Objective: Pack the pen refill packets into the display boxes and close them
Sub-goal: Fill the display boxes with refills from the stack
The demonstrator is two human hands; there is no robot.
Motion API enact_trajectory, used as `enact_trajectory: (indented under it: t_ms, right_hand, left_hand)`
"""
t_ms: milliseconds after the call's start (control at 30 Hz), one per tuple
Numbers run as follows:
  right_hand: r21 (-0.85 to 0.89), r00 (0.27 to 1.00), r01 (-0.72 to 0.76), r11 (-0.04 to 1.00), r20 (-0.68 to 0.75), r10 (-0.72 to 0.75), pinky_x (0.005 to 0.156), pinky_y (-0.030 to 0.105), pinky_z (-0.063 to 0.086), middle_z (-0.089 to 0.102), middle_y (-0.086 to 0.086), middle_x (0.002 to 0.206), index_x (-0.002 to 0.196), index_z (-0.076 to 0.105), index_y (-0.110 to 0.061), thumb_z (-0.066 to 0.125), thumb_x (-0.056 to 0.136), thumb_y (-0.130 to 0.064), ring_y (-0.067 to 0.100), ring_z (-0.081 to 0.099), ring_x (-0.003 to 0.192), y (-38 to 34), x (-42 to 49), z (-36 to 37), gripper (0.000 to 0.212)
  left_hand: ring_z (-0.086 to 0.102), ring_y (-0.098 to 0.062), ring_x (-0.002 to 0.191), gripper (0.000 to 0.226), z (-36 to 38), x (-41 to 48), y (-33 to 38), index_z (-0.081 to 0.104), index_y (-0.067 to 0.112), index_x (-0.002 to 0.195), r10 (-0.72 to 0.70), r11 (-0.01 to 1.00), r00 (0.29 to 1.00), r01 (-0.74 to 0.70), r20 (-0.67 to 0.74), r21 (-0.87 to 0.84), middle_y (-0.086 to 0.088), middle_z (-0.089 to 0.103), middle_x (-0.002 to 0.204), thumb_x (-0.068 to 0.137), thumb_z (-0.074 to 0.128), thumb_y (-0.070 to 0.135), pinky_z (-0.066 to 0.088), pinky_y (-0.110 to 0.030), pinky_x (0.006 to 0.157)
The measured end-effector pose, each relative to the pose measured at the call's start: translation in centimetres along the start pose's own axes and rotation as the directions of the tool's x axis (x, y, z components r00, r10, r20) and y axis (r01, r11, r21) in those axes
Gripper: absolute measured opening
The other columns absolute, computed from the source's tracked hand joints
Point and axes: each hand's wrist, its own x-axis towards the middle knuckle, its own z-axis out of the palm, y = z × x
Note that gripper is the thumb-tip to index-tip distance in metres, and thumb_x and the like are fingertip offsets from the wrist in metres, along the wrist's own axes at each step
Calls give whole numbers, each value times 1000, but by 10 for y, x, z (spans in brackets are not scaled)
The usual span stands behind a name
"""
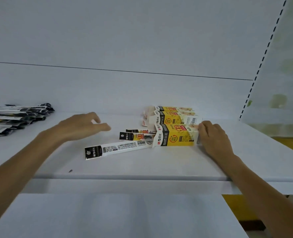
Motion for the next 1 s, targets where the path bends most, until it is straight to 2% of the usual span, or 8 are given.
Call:
enact_trajectory:
  t_ms: [100,233,367,500,567,800,867,1000]
  right_hand:
    - [-2,1000,4,1000,5,-4,67,36,35,53,14,94,104,50,-9,25,98,-31,27,46,80,1,1,2,34]
    - [10,1000,5,1000,-4,-5,68,37,35,51,13,91,103,51,-6,26,98,-30,28,46,79,2,1,2,35]
    - [34,1000,3,999,1,-4,68,36,35,53,13,95,103,51,-8,26,97,-30,25,46,80,0,-1,0,33]
    - [45,1000,6,999,-2,-6,69,36,36,53,13,97,106,51,-9,26,97,-31,25,46,82,-1,-2,-1,35]
    - [35,1000,-1,999,5,1,69,36,35,53,12,98,108,50,-9,25,98,-32,25,44,82,-1,-1,-1,36]
    - [22,1000,10,1000,-12,-10,68,37,36,50,11,92,106,51,-9,26,98,-32,26,45,80,1,0,0,35]
    - [-34,999,41,999,-10,-42,67,37,36,50,12,94,106,51,-6,28,99,-28,26,44,80,1,-2,-2,33]
    - [-218,976,217,951,31,-216,54,33,34,55,21,101,94,53,5,47,93,-7,29,41,72,3,-4,-1,13]
  left_hand:
    - [54,-12,93,55,1,-14,-21,58,31,93,-21,996,986,6,165,90,8,61,96,50,63,65,40,-24,73]
    - [55,-7,71,14,19,-5,-20,63,22,75,75,997,997,-75,28,13,7,63,74,76,72,32,38,-20,59]
    - [59,-14,60,16,32,3,-2,62,15,79,123,984,992,-126,-36,-129,2,67,68,86,62,30,42,-23,57]
    - [59,-7,81,28,28,-4,15,60,29,94,202,979,963,-198,179,-38,9,64,90,77,68,50,43,-21,68]
    - [58,-2,86,31,29,-5,18,59,35,93,257,966,937,-258,236,-27,11,61,96,70,77,44,43,-18,70]
    - [63,-8,72,41,52,-2,24,52,24,89,364,882,926,-378,-103,-281,5,64,83,65,84,17,48,-16,68]
    - [60,-12,72,33,53,-3,24,51,23,85,421,876,891,-448,-168,-181,7,61,80,71,79,15,48,-24,69]
    - [54,-16,84,17,39,-5,20,55,18,99,585,809,749,-511,-313,290,10,57,86,84,62,15,37,-29,68]
